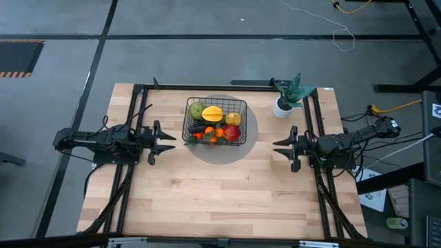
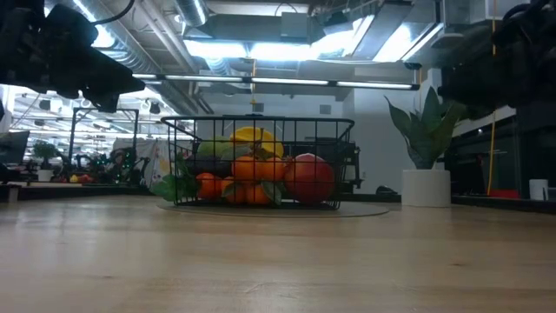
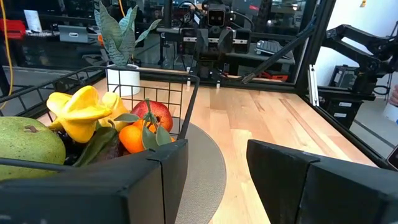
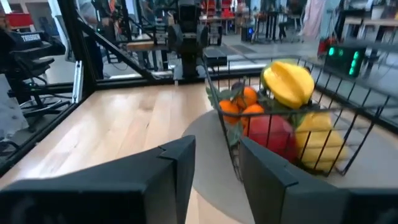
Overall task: Build produce basket
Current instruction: Return to Home Position
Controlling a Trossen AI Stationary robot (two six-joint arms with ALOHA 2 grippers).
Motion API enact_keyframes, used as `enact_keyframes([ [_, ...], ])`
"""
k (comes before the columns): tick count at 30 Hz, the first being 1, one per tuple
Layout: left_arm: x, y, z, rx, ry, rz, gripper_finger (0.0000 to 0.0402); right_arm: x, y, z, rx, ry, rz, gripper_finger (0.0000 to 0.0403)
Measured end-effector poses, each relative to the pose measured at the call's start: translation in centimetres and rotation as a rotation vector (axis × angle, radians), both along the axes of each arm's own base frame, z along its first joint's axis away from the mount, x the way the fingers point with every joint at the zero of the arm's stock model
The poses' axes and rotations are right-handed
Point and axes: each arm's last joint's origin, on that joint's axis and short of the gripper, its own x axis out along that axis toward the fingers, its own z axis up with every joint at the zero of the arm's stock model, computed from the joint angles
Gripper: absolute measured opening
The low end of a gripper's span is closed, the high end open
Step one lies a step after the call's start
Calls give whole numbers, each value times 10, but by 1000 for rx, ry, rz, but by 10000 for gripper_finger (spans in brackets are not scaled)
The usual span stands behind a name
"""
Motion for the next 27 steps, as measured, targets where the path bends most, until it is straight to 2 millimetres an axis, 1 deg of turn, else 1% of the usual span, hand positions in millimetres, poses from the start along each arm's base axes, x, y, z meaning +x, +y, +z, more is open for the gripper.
enact_keyframes([
  [6, 0, 0, 0, 0, 0, 0, 153, 0, -1, -3, 35, 31, 0, 122],
  [9, 0, 0, 0, 0, 0, 0, 153, -1, -2, -1, -8, 8, 48, 122],
  [12, 0, 0, 0, 0, 0, 0, 153, -2, -6, 2, -32, -22, 61, 122],
  [16, 0, 0, 0, 0, 0, 0, 153, -7, -11, 9, -50, -108, 108, 122],
  [19, 0, 0, 0, 0, 0, 0, 153, -11, -14, 7, -51, -102, 109, 122],
  [27, 0, 0, 0, 0, -1, 1, 153, -11, -15, 7, -86, -98, 140, 122],
])
